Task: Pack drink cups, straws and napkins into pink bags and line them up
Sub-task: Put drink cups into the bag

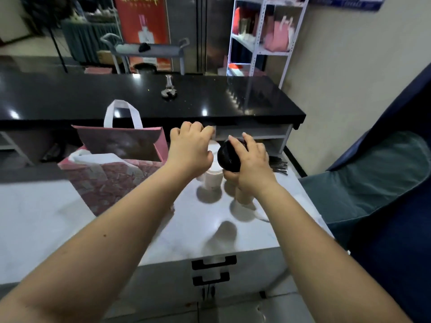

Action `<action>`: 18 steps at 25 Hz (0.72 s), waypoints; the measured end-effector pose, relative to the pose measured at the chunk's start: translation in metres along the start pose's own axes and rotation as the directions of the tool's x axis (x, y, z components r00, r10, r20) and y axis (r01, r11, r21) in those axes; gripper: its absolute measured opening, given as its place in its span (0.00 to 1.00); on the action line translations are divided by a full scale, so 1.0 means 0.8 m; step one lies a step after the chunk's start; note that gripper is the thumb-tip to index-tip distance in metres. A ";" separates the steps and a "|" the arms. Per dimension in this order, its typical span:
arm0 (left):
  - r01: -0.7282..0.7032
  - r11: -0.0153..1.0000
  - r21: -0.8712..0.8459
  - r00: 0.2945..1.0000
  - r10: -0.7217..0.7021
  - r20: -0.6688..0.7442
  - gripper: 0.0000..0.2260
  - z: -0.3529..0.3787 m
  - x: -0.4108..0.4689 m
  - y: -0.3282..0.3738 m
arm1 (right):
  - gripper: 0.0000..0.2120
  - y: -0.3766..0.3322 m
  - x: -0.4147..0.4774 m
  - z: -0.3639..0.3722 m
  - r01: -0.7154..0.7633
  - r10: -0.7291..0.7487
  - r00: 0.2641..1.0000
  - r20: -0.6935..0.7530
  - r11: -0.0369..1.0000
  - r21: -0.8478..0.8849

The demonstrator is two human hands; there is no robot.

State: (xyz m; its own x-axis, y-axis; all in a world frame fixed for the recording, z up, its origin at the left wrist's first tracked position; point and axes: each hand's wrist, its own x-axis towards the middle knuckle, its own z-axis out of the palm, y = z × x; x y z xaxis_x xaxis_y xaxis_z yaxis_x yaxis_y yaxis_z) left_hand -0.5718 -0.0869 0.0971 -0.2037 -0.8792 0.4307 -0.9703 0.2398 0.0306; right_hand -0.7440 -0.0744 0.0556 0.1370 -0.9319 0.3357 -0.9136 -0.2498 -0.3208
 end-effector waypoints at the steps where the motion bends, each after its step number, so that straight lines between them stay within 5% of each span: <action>1: 0.015 0.999 0.028 1.000 -0.015 -0.001 0.22 -0.014 0.010 -0.007 | 0.41 -0.004 0.015 -0.014 0.028 -0.028 1.000 -0.003 0.998 -0.049; 8: 0.183 0.978 0.102 0.983 -0.185 0.012 0.24 -0.098 0.021 -0.129 | 0.38 -0.096 0.097 -0.056 0.263 -0.274 0.959 -0.068 0.956 -0.130; 12: 0.333 0.927 -0.175 0.939 -0.308 0.152 0.22 -0.107 0.001 -0.213 | 0.35 -0.167 0.113 -0.038 0.366 -0.366 0.927 -0.079 0.930 -0.005; 18: 0.336 0.874 -0.350 0.933 -0.257 0.252 0.12 -0.080 -0.002 -0.320 | 0.34 -0.273 0.147 0.014 0.298 -0.303 0.953 -0.020 0.919 0.260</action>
State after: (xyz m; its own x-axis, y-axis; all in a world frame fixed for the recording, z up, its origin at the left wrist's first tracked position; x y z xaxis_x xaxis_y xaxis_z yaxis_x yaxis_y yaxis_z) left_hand -0.3147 -0.1203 0.1465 0.0269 -0.9856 0.1667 -0.8713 0.0587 0.4872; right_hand -0.5243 -0.1323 0.1547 0.3999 -0.8068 0.4349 -0.6988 -0.5754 -0.4249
